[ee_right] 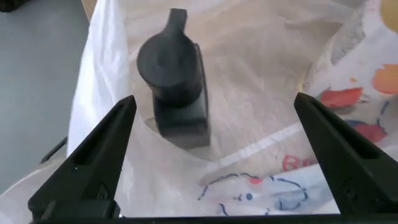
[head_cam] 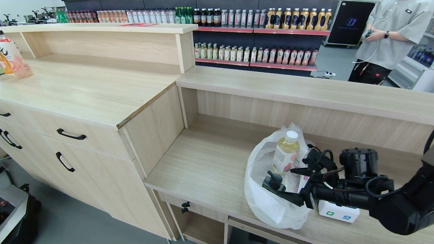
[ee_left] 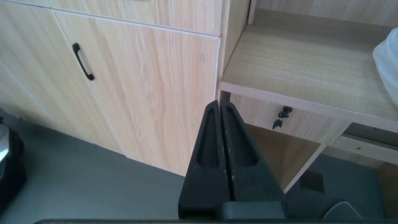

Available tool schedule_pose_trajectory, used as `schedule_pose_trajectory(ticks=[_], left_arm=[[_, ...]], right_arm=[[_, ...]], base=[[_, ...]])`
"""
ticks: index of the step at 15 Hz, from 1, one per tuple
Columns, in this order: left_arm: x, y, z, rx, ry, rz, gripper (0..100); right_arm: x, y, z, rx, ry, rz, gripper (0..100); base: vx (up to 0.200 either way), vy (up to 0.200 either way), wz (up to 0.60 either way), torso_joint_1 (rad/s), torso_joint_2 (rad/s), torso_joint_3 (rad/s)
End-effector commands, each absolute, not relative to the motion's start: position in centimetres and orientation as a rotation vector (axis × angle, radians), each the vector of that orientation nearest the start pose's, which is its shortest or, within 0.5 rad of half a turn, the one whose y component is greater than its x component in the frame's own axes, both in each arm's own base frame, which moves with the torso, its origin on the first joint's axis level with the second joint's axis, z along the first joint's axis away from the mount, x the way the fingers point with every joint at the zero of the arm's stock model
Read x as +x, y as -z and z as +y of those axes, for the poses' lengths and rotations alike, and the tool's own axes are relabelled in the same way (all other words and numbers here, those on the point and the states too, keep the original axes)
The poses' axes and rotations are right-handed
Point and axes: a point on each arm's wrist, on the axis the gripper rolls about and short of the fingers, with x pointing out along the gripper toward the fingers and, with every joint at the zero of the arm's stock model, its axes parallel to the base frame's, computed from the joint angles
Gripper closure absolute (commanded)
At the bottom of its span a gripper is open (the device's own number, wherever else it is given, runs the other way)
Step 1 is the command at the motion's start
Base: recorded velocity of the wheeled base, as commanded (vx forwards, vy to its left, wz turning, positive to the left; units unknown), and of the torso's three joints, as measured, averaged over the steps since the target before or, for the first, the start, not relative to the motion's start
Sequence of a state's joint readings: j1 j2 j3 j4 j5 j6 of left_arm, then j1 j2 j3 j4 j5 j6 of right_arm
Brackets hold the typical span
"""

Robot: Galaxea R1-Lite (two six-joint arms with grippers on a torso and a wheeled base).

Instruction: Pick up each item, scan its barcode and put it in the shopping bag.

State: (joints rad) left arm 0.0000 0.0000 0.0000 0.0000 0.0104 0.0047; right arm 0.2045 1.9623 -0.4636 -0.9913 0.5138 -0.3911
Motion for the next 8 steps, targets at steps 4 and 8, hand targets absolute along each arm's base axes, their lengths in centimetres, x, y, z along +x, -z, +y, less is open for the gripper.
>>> schedule_pose_trajectory(ticks=[4, 8], left_arm=[[-2.3, -7.5, 0.0, 0.005, -0.011, 0.000, 100], [-2.3, -7.5, 0.0, 0.005, -0.011, 0.000, 100]], right_arm=[[26.5, -8.8, 3.7, -0.270, -0.683, 0.350, 0], [23.8, -10.3, 2.2, -0.233, -0.644, 0.449, 0]], base=[[0.000, 0.000, 0.00, 0.000, 0.00, 0.000], [0.000, 0.000, 0.00, 0.000, 0.00, 0.000]])
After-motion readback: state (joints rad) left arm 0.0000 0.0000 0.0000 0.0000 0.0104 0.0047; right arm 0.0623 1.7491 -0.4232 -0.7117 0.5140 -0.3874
